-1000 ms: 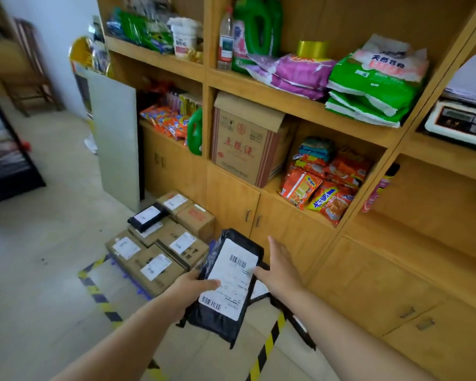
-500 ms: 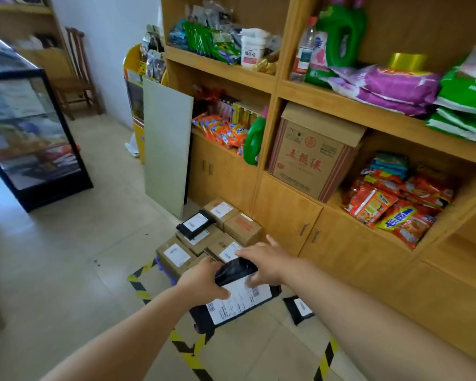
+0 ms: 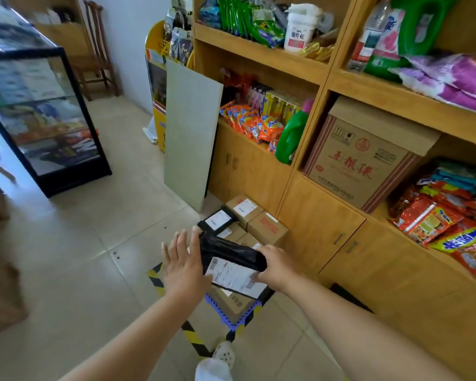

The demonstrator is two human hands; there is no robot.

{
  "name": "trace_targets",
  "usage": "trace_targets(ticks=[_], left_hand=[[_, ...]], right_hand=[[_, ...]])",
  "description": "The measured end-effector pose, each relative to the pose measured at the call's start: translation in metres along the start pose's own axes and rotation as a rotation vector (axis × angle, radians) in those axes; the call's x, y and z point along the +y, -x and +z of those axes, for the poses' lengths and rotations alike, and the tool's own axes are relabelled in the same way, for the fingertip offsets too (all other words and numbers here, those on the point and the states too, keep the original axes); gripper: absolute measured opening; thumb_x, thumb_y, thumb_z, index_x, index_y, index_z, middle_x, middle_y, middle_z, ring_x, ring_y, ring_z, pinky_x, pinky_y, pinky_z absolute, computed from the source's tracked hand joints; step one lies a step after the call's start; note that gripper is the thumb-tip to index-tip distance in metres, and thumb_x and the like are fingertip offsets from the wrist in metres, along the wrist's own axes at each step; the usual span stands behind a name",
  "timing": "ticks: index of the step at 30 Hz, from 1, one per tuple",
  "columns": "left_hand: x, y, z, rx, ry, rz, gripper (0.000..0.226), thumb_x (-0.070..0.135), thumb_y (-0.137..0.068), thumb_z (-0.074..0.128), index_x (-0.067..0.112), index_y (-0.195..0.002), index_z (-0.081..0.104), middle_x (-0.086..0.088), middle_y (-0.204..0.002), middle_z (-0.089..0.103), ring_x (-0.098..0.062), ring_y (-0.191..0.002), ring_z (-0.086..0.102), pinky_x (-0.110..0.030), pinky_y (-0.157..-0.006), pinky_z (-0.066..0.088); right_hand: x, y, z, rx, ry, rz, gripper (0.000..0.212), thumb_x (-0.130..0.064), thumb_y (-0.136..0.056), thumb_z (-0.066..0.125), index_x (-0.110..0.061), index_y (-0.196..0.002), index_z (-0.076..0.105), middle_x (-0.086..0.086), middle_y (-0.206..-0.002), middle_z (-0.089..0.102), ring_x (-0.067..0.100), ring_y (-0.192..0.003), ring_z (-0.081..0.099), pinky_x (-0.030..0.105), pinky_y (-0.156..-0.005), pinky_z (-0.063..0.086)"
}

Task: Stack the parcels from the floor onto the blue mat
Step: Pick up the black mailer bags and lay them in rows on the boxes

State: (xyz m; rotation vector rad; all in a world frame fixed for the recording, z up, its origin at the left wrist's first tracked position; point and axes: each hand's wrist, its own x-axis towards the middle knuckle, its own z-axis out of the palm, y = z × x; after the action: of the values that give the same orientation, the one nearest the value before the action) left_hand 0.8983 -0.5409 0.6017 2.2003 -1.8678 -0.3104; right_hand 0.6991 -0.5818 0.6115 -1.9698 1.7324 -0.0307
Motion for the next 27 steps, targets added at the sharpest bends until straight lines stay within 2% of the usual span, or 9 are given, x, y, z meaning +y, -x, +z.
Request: trace_targets(ticks=[4,8,11,13,15,17,20,24,27], left_hand=[[-0.019,-0.060,0.004,-0.064,-0.028,-0.150,0.110,0.043,-0.083,0.063,0.017,-0.144,-0.025,-0.006,-0.153,-0.014,-0.023,-0.144,-0.017,-0.044,-0.118,-0.009],[-0.021,-0.129,0.008,-0.157,0.053,-0.191,0.107,0.037,-0.083,0.065,0.019,-0.147,-0.019,-0.004,-0.156,-0.008,-0.023,-0.146,-0.007,-0.043,-0.120,-0.002],[-0.012,-0.177,0.019,-0.238,0.303,-0.240,0.108,0.028,-0.080,0.071,0.025,-0.149,-0.013,-0.004,-0.157,0.000,-0.027,-0.142,0.020,-0.044,-0.114,0.029],[-0.004,-0.202,0.029,-0.285,0.428,-0.282,0.108,0.026,-0.080,0.073,0.026,-0.149,-0.010,-0.004,-0.155,0.007,-0.028,-0.136,0.033,-0.042,-0.104,0.042],[0.004,-0.223,0.039,-0.357,0.527,-0.292,0.097,0.024,-0.082,0.071,0.021,-0.149,0.001,-0.007,-0.153,0.019,-0.026,-0.133,0.038,-0.041,-0.102,0.044],[0.009,-0.243,0.046,-0.399,0.623,-0.288,0.072,0.020,-0.085,0.067,0.017,-0.142,0.024,-0.007,-0.142,0.041,-0.023,-0.123,0.049,-0.041,-0.098,0.048],[0.015,-0.273,0.051,-0.439,0.623,-0.269,0.043,0.021,-0.089,0.061,0.018,-0.129,0.044,-0.001,-0.124,0.060,-0.016,-0.104,0.059,-0.033,-0.084,0.052],[0.016,-0.317,0.058,-0.437,0.656,-0.221,0.030,0.017,-0.090,0.059,0.019,-0.119,0.052,0.000,-0.113,0.063,-0.012,-0.090,0.056,-0.024,-0.069,0.045],[0.010,-0.356,0.070,-0.501,0.651,-0.162,0.027,0.017,-0.088,0.060,0.020,-0.115,0.055,-0.001,-0.110,0.061,-0.016,-0.091,0.059,-0.026,-0.073,0.047]], right_hand=[[0.001,-0.053,-0.003,-0.069,-0.400,0.156,0.061,-0.028,-0.080,0.075,-0.015,-0.134,0.048,0.000,-0.126,0.054,0.020,-0.117,0.053,0.026,-0.090,0.042],[0.004,-0.124,-0.003,-0.126,-0.692,0.333,0.065,-0.026,-0.077,0.077,-0.013,-0.133,0.047,0.006,-0.123,0.061,0.022,-0.106,0.061,0.038,-0.093,0.051],[0.007,-0.172,-0.004,-0.154,-0.806,0.400,0.063,-0.029,-0.077,0.077,-0.009,-0.130,0.050,0.007,-0.122,0.062,0.023,-0.105,0.062,0.036,-0.088,0.054],[0.006,-0.197,-0.006,-0.157,-0.920,0.439,0.051,-0.026,-0.080,0.075,-0.008,-0.124,0.054,0.006,-0.111,0.066,0.022,-0.094,0.064,0.029,-0.070,0.056],[0.004,-0.216,-0.007,-0.158,-1.027,0.489,0.046,-0.025,-0.081,0.074,-0.007,-0.120,0.057,0.008,-0.107,0.068,0.023,-0.088,0.066,0.027,-0.061,0.053],[0.001,-0.234,-0.009,-0.162,-1.103,0.517,0.044,-0.026,-0.082,0.073,-0.007,-0.119,0.058,0.009,-0.105,0.070,0.022,-0.085,0.067,0.026,-0.058,0.051],[-0.001,-0.260,-0.014,-0.143,-1.173,0.563,0.040,-0.027,-0.083,0.072,-0.008,-0.115,0.059,0.007,-0.098,0.070,0.020,-0.081,0.066,0.022,-0.052,0.047],[0.000,-0.296,-0.009,-0.086,-1.218,0.612,0.038,-0.029,-0.084,0.072,-0.009,-0.114,0.060,0.007,-0.097,0.071,0.022,-0.082,0.068,0.026,-0.057,0.051],[0.000,-0.323,-0.003,-0.012,-1.186,0.655,0.047,-0.033,-0.081,0.073,-0.011,-0.119,0.055,0.006,-0.107,0.069,0.024,-0.094,0.066,0.036,-0.079,0.056]])
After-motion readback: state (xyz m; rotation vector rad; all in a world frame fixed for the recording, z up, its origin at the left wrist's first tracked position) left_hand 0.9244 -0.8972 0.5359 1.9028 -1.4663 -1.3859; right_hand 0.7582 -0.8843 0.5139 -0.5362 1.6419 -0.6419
